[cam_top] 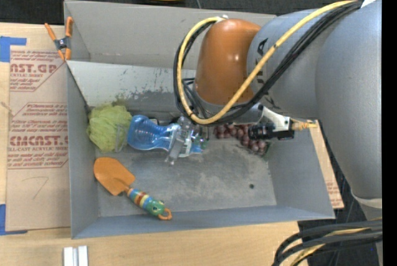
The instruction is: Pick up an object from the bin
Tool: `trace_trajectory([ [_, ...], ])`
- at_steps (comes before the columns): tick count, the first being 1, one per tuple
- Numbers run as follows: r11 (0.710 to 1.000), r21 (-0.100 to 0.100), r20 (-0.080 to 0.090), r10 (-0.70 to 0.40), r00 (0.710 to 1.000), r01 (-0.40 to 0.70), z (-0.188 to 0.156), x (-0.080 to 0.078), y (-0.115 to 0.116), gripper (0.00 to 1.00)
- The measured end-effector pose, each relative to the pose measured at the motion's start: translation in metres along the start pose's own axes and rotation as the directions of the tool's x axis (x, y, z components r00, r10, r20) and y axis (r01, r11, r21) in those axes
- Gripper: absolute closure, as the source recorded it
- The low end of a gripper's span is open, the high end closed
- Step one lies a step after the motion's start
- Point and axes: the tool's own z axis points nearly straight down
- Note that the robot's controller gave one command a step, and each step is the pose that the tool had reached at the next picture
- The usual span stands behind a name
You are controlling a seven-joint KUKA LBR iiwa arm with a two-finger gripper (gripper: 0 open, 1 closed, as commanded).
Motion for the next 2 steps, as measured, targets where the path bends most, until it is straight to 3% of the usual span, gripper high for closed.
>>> trace_trajectory([
  [1, 1.0, -0.01, 0.015, 0.001, 1.0, -0.001, 0.005, -0.001, 0.005, 1.0],
  [2, 0.968, 0.0, 0.007, -0.252, 0.968, 0.252, -0.06, 0.02, -0.001, 1.0],
])
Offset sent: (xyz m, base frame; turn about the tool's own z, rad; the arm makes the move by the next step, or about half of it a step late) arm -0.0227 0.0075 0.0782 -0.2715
